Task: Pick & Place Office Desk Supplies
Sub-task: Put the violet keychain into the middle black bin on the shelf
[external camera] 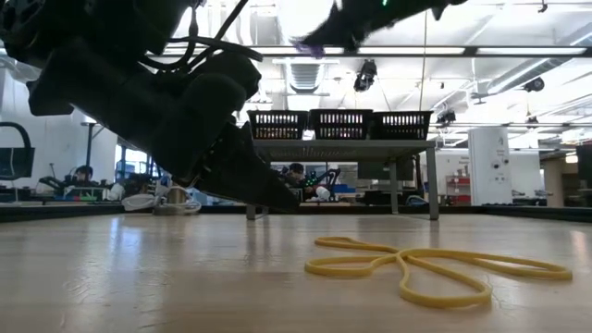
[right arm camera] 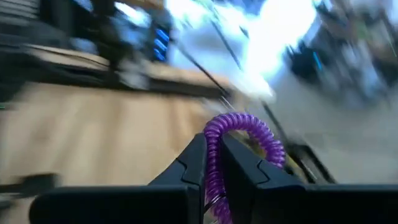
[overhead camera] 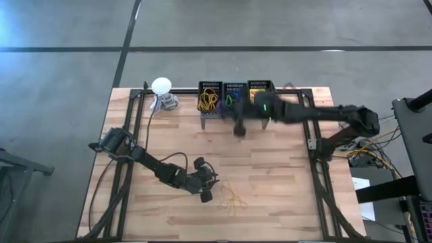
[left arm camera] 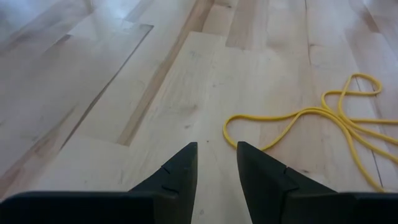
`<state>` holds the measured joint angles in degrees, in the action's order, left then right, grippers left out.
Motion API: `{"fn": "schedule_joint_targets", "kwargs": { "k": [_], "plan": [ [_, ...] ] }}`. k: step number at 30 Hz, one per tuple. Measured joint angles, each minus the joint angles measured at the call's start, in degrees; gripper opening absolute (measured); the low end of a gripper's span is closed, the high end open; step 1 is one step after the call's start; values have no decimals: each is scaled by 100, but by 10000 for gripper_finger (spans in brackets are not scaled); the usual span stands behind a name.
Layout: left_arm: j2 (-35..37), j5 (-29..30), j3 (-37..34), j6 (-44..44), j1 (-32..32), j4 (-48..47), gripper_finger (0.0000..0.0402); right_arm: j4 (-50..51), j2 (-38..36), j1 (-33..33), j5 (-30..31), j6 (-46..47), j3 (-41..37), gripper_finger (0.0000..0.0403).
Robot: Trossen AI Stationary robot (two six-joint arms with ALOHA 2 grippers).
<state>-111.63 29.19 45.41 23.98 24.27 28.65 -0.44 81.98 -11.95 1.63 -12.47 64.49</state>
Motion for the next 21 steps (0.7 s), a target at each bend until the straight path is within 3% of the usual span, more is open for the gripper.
{"fn": "schedule_joint_targets", "kwargs": {
  "k": [4,8,12,21],
  "plan": [
    [0,0,0,-10,0,-22,118,1064,146,-950,-6,710,440,29],
    [0,0,0,-10,0,-24,118,1274,374,-1512,-158,1127,447,29],
    [0,0,0,-10,0,-25,118,1305,614,-1698,-690,1343,351,29],
    [0,0,0,-10,0,-31,118,1417,802,-1682,-678,1459,269,29]
  ]
}}
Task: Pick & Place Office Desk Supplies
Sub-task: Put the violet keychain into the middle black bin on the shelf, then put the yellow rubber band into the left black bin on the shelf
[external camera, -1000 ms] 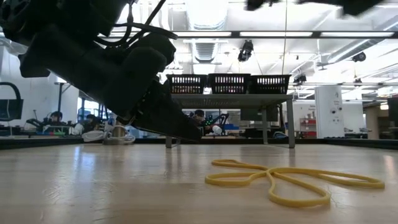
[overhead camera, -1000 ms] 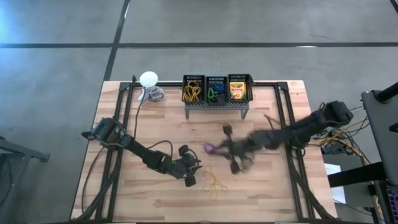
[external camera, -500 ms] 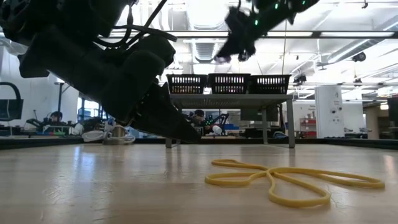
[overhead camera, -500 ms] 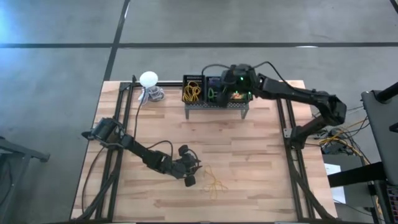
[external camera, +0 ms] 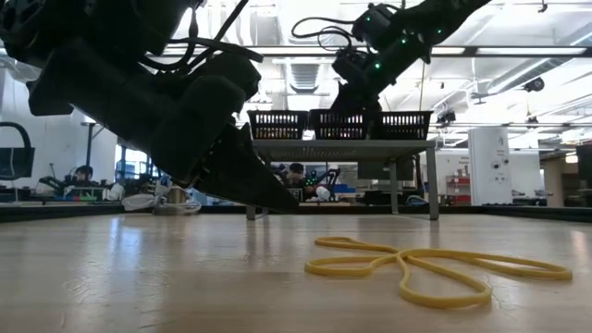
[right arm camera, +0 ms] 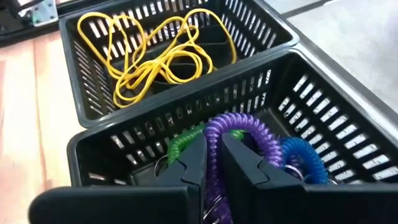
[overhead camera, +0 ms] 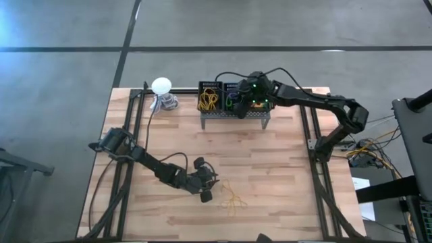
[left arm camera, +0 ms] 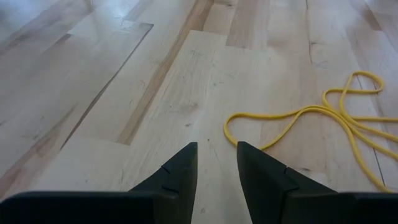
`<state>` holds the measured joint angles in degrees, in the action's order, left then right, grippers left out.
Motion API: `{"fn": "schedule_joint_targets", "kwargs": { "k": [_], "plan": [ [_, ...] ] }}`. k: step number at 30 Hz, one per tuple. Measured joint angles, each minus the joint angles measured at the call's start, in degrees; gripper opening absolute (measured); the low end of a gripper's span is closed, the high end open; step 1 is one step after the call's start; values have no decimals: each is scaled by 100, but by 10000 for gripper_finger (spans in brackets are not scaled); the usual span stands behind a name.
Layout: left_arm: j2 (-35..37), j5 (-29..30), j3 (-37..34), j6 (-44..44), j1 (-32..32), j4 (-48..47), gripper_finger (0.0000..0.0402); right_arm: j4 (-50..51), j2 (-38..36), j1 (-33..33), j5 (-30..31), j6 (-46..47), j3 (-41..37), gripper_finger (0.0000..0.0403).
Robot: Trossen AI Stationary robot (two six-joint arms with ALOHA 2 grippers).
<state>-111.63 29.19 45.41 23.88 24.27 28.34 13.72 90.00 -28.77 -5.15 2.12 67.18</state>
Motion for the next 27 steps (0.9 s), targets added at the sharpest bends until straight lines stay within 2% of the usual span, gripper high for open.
{"fn": "schedule_joint_targets", "kwargs": {
  "k": [5,9,14,18,22,27],
  "plan": [
    [0,-2,0,0,0,0,118,325,-175,0,82,31,25,41],
    [0,-2,0,0,0,-4,118,780,-283,10,78,71,90,79],
    [0,-2,0,0,0,-9,118,844,-419,83,19,58,90,129],
    [0,-2,0,0,0,-32,117,835,-707,298,-111,8,89,150],
    [0,-2,0,0,0,-38,117,808,-1126,931,-109,-96,-92,148],
    [0,-2,0,9,0,-68,117,134,-1596,2390,-17,-103,-950,130]
  ]
}}
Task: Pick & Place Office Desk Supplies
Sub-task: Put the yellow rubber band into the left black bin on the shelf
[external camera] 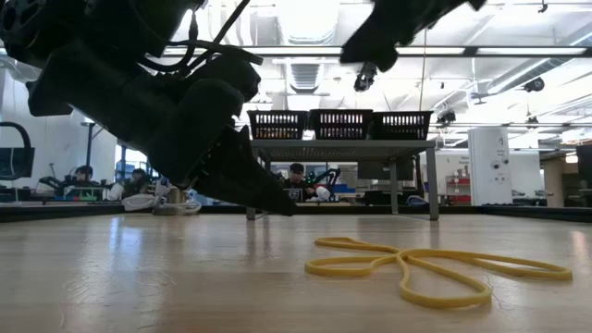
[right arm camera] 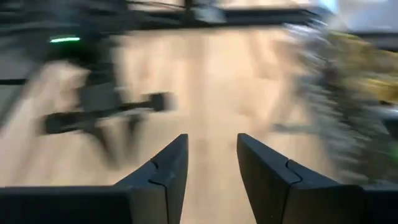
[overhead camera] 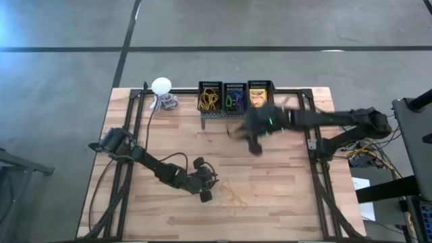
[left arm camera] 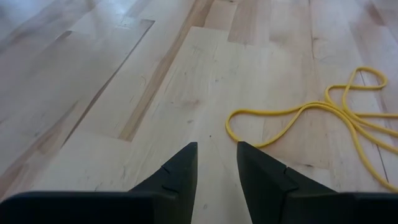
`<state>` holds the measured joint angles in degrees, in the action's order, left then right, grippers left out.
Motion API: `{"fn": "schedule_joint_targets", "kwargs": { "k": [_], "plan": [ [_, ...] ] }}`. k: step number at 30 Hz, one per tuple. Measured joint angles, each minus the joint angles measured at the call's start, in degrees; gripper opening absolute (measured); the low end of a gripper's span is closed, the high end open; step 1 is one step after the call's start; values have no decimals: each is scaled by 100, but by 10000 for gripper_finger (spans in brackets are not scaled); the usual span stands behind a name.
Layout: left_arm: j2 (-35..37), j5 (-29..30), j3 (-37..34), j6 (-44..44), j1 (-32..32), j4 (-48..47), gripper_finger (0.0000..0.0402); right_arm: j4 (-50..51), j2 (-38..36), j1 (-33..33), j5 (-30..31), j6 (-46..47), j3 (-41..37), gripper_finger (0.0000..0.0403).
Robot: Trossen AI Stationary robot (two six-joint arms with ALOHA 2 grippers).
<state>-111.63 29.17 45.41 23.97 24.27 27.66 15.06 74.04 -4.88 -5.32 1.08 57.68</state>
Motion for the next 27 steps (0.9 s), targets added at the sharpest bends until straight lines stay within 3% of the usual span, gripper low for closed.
{"fn": "schedule_joint_targets", "kwargs": {
  "k": [7,14,21,27],
  "plan": [
    [0,0,0,9,0,70,117,-2474,-34,2356,1267,284,-1768,107],
    [-31,0,0,-145,0,525,117,-4984,841,3956,2092,922,-2980,89],
    [-644,-166,118,-164,-131,1160,134,-6620,1972,4440,3314,844,-3371,75],
    [-1152,-167,648,-181,-212,1049,171,-6756,2367,4349,3406,817,-3289,66]
  ]
}}
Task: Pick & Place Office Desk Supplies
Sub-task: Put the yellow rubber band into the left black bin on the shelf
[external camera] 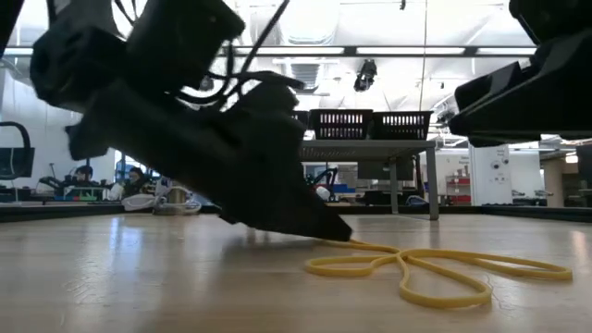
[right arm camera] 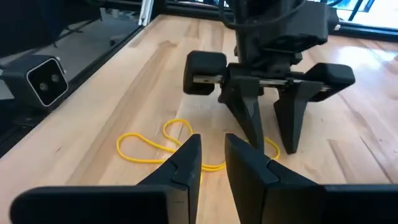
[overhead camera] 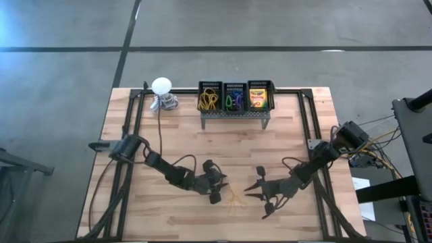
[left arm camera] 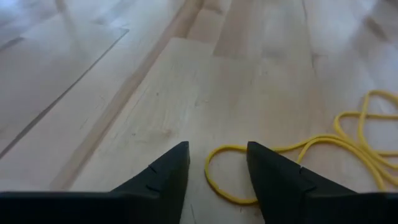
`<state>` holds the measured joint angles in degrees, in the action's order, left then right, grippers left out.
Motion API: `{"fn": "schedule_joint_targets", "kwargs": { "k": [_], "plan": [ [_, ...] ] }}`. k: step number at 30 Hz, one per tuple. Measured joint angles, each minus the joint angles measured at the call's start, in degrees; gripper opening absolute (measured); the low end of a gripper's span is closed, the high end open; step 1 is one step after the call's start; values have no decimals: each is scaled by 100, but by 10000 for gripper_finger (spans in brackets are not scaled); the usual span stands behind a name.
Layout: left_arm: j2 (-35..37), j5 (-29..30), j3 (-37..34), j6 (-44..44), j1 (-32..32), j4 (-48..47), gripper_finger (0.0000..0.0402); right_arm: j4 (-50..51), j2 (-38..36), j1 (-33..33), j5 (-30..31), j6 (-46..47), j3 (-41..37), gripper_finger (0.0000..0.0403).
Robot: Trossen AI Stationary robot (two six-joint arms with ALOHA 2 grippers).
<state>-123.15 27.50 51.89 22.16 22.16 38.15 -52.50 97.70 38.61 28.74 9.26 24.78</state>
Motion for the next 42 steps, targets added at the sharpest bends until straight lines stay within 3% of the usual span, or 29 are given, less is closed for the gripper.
{"fn": "schedule_joint_targets", "kwargs": {
  "k": [6,13,15,20,26,30,35,42],
  "plan": [
    [48,75,612,-110,-20,-1692,148,-3,18,0,-14,-68,139,63],
    [48,135,716,-134,-18,-2082,26,1,-12,0,-27,-68,143,64],
    [56,153,707,-134,-18,-2082,9,2,-12,0,-27,-68,135,61],
    [274,434,646,-394,60,-2136,3,51,-12,0,-27,-67,134,59],
    [989,1483,651,-955,417,-2057,1,145,-12,0,-25,-42,130,57],
    [1465,1879,648,-1370,574,-2115,1,149,-12,0,-25,-32,131,57],
    [1891,1948,656,-1610,584,-2160,1,150,-12,0,-25,-16,134,57],
    [1956,2002,624,-1671,487,-2521,0,167,-12,0,-23,21,134,57]
  ]
}}
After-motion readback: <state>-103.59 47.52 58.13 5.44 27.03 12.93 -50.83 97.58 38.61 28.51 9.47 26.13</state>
